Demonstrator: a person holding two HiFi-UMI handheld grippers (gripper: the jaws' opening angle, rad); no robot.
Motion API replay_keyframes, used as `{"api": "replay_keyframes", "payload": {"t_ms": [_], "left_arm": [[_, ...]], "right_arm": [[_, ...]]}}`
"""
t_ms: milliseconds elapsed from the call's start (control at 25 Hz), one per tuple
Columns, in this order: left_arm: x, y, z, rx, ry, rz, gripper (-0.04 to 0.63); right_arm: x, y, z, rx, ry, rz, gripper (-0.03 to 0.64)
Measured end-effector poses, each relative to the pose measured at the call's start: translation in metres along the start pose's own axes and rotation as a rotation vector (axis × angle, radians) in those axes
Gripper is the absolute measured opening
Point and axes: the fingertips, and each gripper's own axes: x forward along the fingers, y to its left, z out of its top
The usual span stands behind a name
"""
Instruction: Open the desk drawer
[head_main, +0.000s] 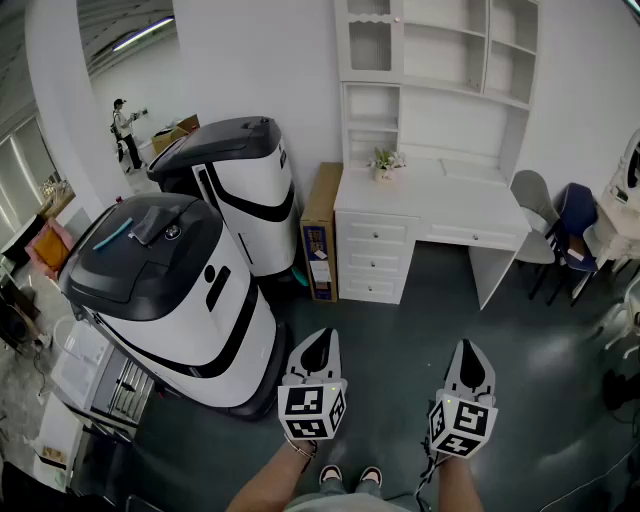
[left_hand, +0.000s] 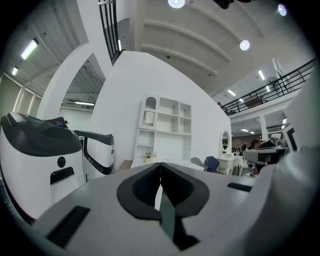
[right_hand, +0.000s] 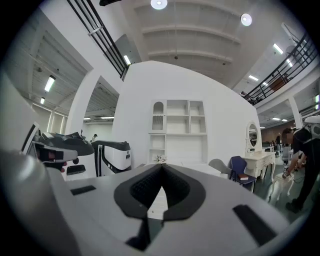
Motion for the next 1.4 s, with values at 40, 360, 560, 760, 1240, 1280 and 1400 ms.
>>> {"api": "replay_keyframes", "payload": {"t_ms": [40,360,560,760,1240,1280,1400], "left_arm": [[-0.001,0.0,0.0,-0.001,0.0,0.0,0.018],[-0.002,0.0,-0.003,-0.004,0.0,0.007,0.018],[-0.003,0.003,-0.003,-0.005,-0.001,0.01,0.018],[-0.002,0.002,-0.003,0.004,-0.001,0.013,0.018],[-0.004,0.01,-0.003,0.006,-0.002,0.029,0.018],[-0.003,0.012,-0.003,0.005,-0.001,0.03,0.018],[-0.003,0.016,-0.005,0.001,0.003,0.032,0.018]], "right_arm": [[-0.001,0.0,-0.001,0.001,0.0,-0.001,0.003],[-0.001,0.0,-0.002,0.022,-0.002,0.004,0.005],[-0.001,0.001,-0.003,0.064,-0.015,0.01,0.008],[0.0,-0.002,0.0,0.063,-0.021,0.001,0.009],[0.0,0.008,-0.001,0.059,-0.023,0.024,0.072],[0.0,0.009,-0.001,0.06,-0.022,0.027,0.083],[0.002,0.012,-0.003,0.064,-0.017,0.03,0.107]]}}
